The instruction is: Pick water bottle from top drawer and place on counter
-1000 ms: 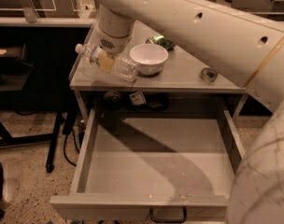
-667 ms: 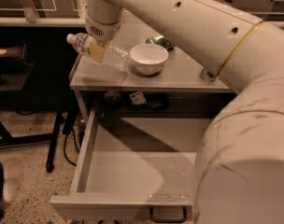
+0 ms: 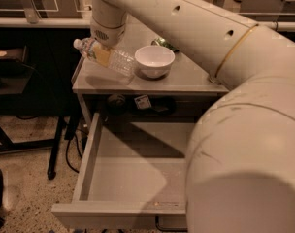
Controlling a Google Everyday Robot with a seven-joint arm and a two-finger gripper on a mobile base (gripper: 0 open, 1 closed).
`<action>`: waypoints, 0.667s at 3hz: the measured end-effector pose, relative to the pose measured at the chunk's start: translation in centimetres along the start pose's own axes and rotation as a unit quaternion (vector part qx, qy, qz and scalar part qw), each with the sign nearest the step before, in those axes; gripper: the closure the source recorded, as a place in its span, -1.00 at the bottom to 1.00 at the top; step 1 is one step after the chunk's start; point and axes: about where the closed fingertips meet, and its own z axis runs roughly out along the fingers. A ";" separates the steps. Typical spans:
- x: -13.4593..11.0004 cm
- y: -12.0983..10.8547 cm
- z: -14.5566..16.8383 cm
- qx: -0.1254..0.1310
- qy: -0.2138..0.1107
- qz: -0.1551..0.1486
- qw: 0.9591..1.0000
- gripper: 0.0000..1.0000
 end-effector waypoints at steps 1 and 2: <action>0.8 -1.4 2.4 -0.007 0.021 0.015 1.000 1.00; 1.3 -2.4 3.7 -0.011 0.032 0.024 0.999 1.00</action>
Offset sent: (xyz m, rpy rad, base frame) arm 0.0456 -0.0197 -0.0391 -0.0427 0.0707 -0.0831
